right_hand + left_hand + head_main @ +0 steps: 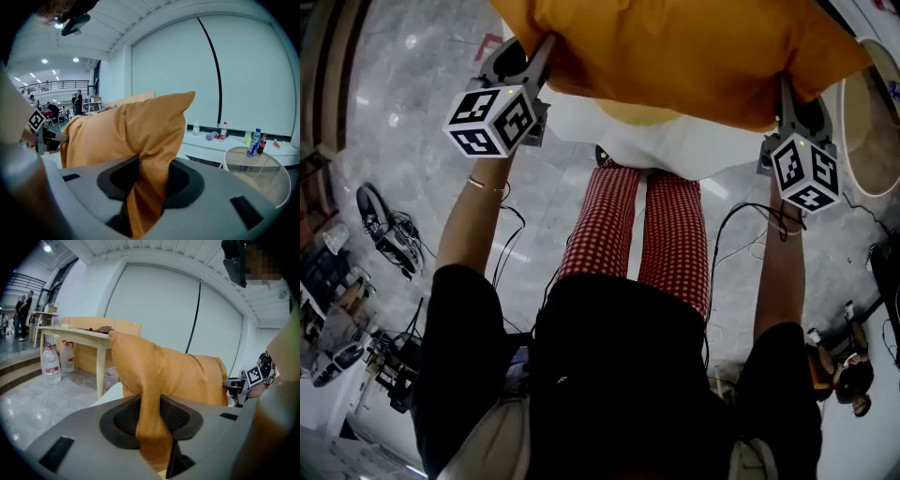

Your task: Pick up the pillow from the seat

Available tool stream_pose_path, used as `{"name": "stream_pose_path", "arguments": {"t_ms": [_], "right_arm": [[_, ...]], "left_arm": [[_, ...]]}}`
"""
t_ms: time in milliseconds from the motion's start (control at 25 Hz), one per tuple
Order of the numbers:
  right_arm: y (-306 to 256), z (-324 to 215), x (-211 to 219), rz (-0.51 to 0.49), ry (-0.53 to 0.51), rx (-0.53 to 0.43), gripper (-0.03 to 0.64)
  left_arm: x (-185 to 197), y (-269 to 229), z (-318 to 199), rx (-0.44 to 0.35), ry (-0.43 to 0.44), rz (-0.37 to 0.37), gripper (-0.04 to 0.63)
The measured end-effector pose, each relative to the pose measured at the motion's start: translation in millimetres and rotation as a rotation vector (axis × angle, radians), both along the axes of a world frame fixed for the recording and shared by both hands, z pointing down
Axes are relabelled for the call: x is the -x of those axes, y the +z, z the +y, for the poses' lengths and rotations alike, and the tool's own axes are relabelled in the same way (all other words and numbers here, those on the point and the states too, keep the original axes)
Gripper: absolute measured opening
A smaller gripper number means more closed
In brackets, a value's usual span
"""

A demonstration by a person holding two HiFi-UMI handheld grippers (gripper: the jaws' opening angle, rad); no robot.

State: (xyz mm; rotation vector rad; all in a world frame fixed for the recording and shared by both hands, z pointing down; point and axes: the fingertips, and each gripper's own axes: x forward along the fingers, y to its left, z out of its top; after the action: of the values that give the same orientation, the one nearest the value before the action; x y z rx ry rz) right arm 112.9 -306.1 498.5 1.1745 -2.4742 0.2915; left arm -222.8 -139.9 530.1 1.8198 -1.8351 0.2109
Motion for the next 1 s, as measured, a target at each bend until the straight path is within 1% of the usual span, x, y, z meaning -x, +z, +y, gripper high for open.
{"name": "stream_pose_path", "arguments": {"t_ms": [120, 360, 600, 720, 880, 1000], "right_arm": [[-19.6, -1.2, -1.8, -0.009, 0.002, -0.013, 0.167], [-49.1, -3.2, -8.7, -0.051, 0.019, -0.024, 0.167], [-86.1, -11.1, -18.9, -0.077, 0.026, -0.057, 0.167], [-102.0, -15.8, -13.4, -0.085, 0.026, -0.079, 0.167], [-118.9, -20.9, -10.0, -0.089, 0.017, -0.1, 0.167], [-132.1, -24.7, -4.5, -0.112, 0.02, -0.114, 0.167]], "left_arm": [[-2.9, -14.3, -0.8, 0.001, 0.012, 0.011, 0.134], [-9.0, -46.0, -3.7, 0.008, 0.069, 0.002, 0.134], [-13.9, -78.7, -18.2, -0.028, 0.077, 0.009, 0.135], [-9.7, -95.1, -24.5, -0.052, 0.078, 0.011, 0.135], [-6.4, -117.0, -30.0, -0.08, 0.089, -0.013, 0.135], [0.4, -132.7, -33.5, -0.093, 0.091, -0.035, 0.135]]}}
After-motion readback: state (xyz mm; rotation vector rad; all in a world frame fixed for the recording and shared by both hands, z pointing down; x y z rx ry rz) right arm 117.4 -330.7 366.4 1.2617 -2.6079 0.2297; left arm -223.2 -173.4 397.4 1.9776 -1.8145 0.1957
